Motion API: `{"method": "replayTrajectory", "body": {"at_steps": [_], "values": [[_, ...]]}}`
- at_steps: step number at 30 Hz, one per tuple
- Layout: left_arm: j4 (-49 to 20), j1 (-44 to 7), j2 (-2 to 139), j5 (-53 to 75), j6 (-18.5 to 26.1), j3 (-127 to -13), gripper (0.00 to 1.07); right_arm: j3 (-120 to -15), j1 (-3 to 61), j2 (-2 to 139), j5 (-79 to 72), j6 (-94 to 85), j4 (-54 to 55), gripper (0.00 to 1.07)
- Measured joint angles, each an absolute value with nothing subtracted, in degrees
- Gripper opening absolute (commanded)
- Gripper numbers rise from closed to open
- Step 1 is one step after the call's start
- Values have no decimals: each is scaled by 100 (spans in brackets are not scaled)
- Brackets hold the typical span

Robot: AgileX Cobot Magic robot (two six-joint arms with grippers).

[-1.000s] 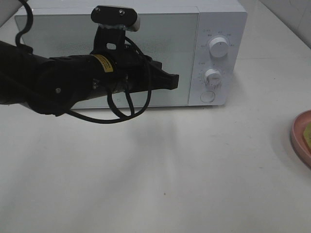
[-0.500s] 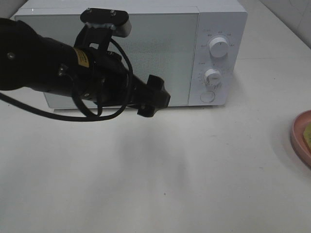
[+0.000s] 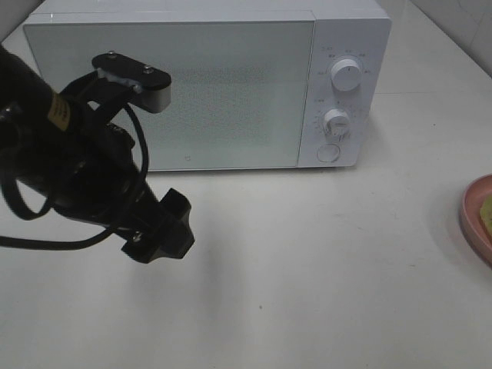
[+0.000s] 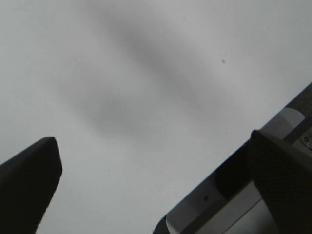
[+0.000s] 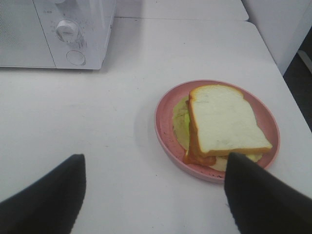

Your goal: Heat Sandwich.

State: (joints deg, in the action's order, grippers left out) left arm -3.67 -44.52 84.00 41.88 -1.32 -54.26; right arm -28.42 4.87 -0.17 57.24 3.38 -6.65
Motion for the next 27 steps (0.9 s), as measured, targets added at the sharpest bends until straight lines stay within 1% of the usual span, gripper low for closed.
{"method": "replayTrajectory", "body": {"at_steps": [2,3,4,6,7,8,9,10,11,13,14,16,19,20,21,22,24,25,26,27], "values": [[-315,-4452,8354,4291,-201,-5426,99,-2842,487,-17,5724,338,-665,75],[-241,-4452,8296,4412,-304,-5426,99,-2842,487,-17,5724,338,-665,75],[0,-4452,8176,4595,-561,-5426,99,-2842,487,-17,5724,338,-665,75],[264,-4452,8079,4733,-911,-5420,99,-2842,487,-17,5724,338,-665,75],[264,-4452,8079,4733,-911,-5420,99,-2842,487,-17,5724,338,-665,75],[539,-4452,7976,4847,-1238,-5420,99,-2842,487,-17,5724,338,-665,75],[670,-4452,7930,4927,-1398,-5420,99,-2842,487,-17,5724,338,-665,75],[791,-4452,7872,4996,-1507,-5420,99,-2842,487,-17,5724,338,-665,75],[791,-4452,7872,4996,-1507,-5420,99,-2842,487,-17,5724,338,-665,75],[963,-4446,7712,5174,-1765,-5420,99,-2842,487,-17,5724,338,-665,75],[985,-4435,7655,5220,-1805,-5420,99,-2842,487,-17,5724,338,-665,75],[980,-4389,7597,5265,-1816,-5420,99,-2842,487,-17,5724,338,-665,75],[837,-3965,7420,5392,-1782,-5420,99,-2842,487,-17,5724,338,-665,75],[837,-3965,7420,5392,-1782,-5420,99,-2842,487,-17,5724,338,-665,75],[785,-3793,7363,5414,-1736,-5420,99,-2842,487,-17,5724,338,-665,75],[676,-3421,7225,5477,-1599,-5420,99,-2842,487,-17,5724,338,-665,75],[539,-3065,7059,5529,-1432,-5420,99,-2842,487,-17,5724,338,-665,75],[539,-3065,7059,5529,-1432,-5420,99,-2842,487,-17,5724,338,-665,75],[407,-2710,6887,5609,-1249,-5420,99,-2842,487,-17,5724,338,-665,75],[327,-2510,6790,5632,-1146,-5420,99,-2842,487,-17,5724,338,-665,75]]}}
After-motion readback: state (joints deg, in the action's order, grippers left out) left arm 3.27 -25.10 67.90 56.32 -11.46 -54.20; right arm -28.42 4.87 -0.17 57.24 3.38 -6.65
